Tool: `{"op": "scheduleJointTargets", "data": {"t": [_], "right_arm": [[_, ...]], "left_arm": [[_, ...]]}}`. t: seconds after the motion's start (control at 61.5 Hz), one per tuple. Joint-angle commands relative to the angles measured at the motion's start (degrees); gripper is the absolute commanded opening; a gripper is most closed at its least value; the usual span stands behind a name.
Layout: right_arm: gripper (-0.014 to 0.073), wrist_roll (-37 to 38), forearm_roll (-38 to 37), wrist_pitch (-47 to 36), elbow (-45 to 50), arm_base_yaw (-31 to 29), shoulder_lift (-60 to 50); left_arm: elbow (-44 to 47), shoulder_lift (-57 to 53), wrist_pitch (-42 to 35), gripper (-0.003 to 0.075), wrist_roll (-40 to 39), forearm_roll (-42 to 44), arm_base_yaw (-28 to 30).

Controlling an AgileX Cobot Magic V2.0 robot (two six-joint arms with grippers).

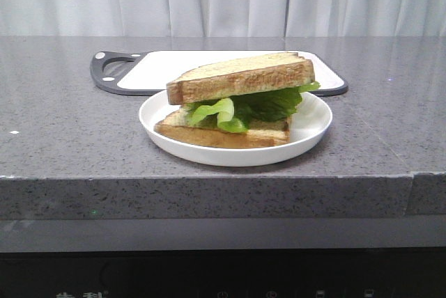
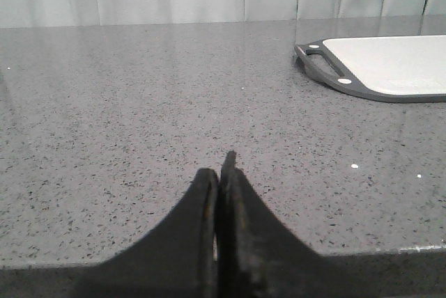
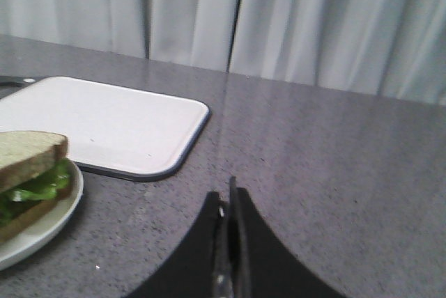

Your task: Left arm grabs bread, right arm adds lettuce

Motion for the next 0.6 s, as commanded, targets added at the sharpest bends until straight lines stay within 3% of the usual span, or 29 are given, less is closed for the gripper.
{"op": "scheduleJointTargets", "data": {"t": [0.0, 0.585], "right_arm": [[-0.0058, 6.5, -5.6, -7.7, 1.6, -0.8, 0.2], [-0.0058, 6.3, -3.3, -4.9, 16.9, -0.9, -15.0]], "left_arm": [[0.3, -1.1, -5.2, -0.0019, 0.0, -0.5, 0.0], [0.3, -1.0, -5.2, -0.0019, 0.0, -0.5, 0.0]]}}
